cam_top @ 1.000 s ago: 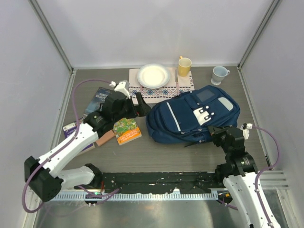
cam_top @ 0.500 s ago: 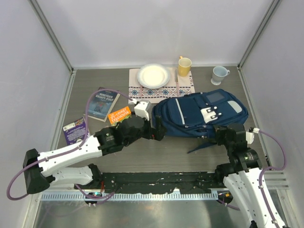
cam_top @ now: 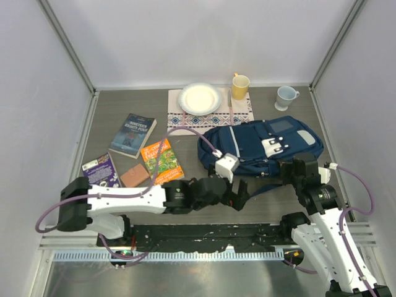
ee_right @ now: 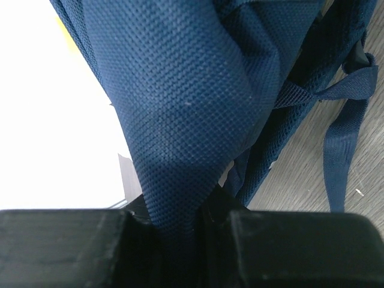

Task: Pack the student bag
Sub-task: Unzip the student bag at the center of the board.

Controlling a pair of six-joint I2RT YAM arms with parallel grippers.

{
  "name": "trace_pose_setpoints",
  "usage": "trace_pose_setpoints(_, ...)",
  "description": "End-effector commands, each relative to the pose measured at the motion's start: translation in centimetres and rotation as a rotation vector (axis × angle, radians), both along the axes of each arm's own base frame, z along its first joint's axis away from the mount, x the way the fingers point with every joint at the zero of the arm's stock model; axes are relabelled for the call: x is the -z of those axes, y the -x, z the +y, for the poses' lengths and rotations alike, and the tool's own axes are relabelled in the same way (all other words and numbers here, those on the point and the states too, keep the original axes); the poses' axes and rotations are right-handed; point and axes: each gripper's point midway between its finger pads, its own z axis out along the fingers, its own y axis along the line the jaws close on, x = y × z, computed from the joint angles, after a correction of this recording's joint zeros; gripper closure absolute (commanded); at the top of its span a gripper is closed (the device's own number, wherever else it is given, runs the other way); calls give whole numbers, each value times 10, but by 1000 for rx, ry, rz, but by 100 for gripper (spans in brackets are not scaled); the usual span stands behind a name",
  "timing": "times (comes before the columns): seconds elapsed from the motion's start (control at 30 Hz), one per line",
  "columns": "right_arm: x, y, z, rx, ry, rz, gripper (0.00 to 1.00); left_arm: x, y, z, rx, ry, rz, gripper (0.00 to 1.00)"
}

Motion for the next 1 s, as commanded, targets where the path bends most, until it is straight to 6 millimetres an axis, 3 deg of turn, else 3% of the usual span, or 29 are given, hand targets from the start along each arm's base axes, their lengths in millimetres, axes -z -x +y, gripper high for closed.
trace_pose_setpoints(0.0,-49,-15,2,48,-96,-166,99,-2,14,-37,-43,32,-68,3)
trace_pose_setpoints(0.03,-47,-12,3,44,-101,-155,99,-10,14,-46,-54,63,-79,3)
trace_pose_setpoints(0.1,-47,-10,6,38,-126,-167,99,3,16,-59,-48,49,-82,3)
trace_pose_setpoints(0.23,-46,-6,9,28,-151,-170,99,3,11,-73,-58,53,-110,4)
trace_pose_setpoints(0.43,-48,-1,14,1,-168,-149,99,-4,-12,-74,-169,85,-207,5)
trace_pose_setpoints(0.6,-51,4,19,-21,-192,-155,99,-5,-21,-88,-195,98,-276,8)
trace_pose_setpoints(0.77,-55,4,16,-6,-192,-171,99,-4,-27,-90,-227,109,-280,12)
trace_pose_setpoints(0.97,-58,6,26,-58,-220,-168,99,1,-43,-92,-299,83,-322,22)
